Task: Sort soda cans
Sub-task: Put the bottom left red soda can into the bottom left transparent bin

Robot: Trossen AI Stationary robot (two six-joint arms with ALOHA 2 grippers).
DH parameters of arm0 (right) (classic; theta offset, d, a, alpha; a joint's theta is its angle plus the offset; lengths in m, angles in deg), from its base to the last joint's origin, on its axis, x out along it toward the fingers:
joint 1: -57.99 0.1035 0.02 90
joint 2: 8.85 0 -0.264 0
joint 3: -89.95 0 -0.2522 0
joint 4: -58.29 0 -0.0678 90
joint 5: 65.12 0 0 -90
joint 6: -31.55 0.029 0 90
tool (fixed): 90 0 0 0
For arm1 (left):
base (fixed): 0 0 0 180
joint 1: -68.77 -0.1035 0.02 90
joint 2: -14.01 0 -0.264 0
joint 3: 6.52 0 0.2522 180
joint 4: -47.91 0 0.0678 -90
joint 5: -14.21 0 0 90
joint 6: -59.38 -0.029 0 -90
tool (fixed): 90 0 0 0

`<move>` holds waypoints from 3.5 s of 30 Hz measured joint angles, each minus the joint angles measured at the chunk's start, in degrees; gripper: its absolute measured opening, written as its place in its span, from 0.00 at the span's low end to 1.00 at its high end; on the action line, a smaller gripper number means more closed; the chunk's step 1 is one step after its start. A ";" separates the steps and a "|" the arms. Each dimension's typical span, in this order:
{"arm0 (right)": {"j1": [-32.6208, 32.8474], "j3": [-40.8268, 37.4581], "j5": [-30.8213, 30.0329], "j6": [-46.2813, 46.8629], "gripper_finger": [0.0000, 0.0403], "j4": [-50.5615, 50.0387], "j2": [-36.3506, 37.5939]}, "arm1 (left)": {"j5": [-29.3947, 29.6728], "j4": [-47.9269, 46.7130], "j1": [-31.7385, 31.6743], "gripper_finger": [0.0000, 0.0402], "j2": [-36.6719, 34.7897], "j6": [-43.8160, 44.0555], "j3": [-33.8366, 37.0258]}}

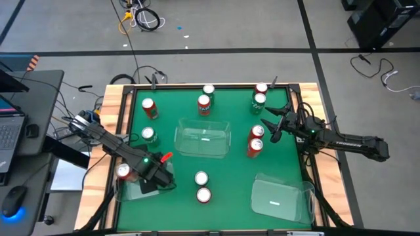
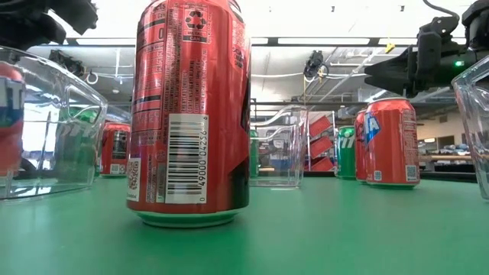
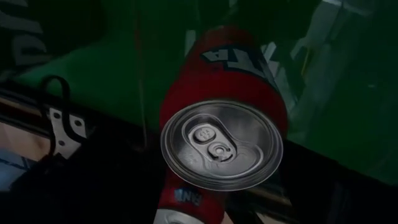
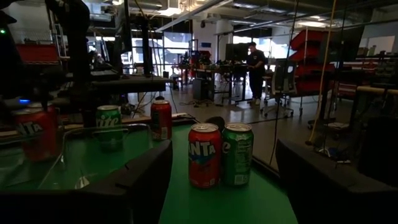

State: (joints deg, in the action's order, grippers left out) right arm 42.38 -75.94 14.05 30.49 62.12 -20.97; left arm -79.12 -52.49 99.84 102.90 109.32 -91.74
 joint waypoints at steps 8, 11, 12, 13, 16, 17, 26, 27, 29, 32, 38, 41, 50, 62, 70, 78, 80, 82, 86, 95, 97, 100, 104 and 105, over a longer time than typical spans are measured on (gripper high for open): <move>0.00 -0.01 0.00 0.00 0.68 0.00 0.00 | 0.70 0.04 0.00 0.74 0.04 0.21 0.90; -0.01 -0.01 0.00 0.00 0.68 0.09 0.01 | 0.70 0.22 0.00 0.74 0.04 0.23 0.90; 0.00 -0.01 0.00 0.00 0.68 0.07 0.00 | 0.70 0.29 0.00 0.74 0.04 0.23 0.90; 0.01 -0.01 0.00 0.00 0.68 0.09 0.00 | 0.68 0.33 0.00 0.74 0.04 0.23 0.90; 0.01 -0.01 0.00 0.00 0.68 0.08 0.00 | -1.33 0.53 -0.09 0.73 0.04 -0.27 0.90; -0.01 -0.01 0.00 0.00 0.68 0.09 0.00 | -2.28 0.78 -0.09 0.73 0.04 -0.67 0.90; 0.01 -0.01 0.00 0.02 0.68 0.22 0.00 | -3.84 1.62 -0.07 0.74 0.04 -4.46 0.89; 0.01 -0.01 0.00 0.02 0.68 0.22 0.00 | -3.82 1.65 -0.07 0.74 0.04 -4.47 0.90; 0.01 -0.01 0.00 0.02 0.68 0.22 0.00 | -3.55 1.67 -0.07 0.74 0.04 -4.42 0.87; 0.01 -0.01 0.00 0.02 0.68 0.22 0.00 | -2.52 1.65 -0.04 0.75 0.04 -4.36 0.87; 0.01 -0.01 0.00 0.02 0.68 0.22 0.00 | -2.15 1.65 -0.04 0.75 0.04 -2.30 0.87; 0.01 0.01 0.00 0.02 0.68 0.20 0.00 | -1.92 1.71 -0.04 0.74 0.02 -1.57 0.87; 0.01 -0.01 0.00 0.02 0.68 0.20 0.00 | -2.29 2.27 -0.04 0.75 0.00 -1.60 0.87; 0.00 -0.01 0.00 0.02 0.68 0.20 0.00 | -3.15 3.04 -0.07 0.76 0.00 -1.93 0.87; -0.01 -0.01 0.00 0.02 0.68 0.20 0.00 | -3.19 3.27 -0.07 0.74 0.00 -1.04 0.87; -0.01 -0.01 0.00 0.02 0.68 0.19 0.00 | -1.72 5.40 -0.04 0.74 -0.07 1.31 0.81; -0.01 0.00 0.00 0.02 0.68 0.20 0.00 | -1.79 5.60 -0.21 0.74 -0.09 3.41 0.81; 0.00 -0.01 0.00 0.02 0.68 0.20 0.00 | -1.84 5.81 -0.26 0.74 -0.09 4.39 0.79; -0.01 -0.01 0.00 0.04 0.68 0.28 0.00 | -1.15 6.13 -0.26 0.74 -0.09 4.47 0.79; -0.01 0.00 0.00 0.15 0.68 0.28 0.00 | -0.64 6.93 -0.37 0.74 -0.09 3.74 0.76; 0.00 -0.01 0.00 0.23 0.68 0.28 0.00 | -1.19 6.32 -0.64 0.73 -0.05 2.74 0.55; 0.05 -0.01 0.00 0.49 0.68 0.43 0.00 | -1.49 4.77 -0.74 0.72 0.02 2.25 -0.43; 0.80 0.00 3.14 1.15 0.66 3.18 -0.88 | -1.30 3.37 -0.72 0.69 -0.11 0.88 -1.89; 1.15 -0.01 5.16 1.16 0.65 4.65 -1.58 | -0.84 3.55 -0.72 0.68 -0.11 0.21 -2.02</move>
State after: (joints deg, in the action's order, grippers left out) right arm 43.53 -75.95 19.21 31.65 66.77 -22.55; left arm -79.96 -48.94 99.11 102.79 109.53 -93.76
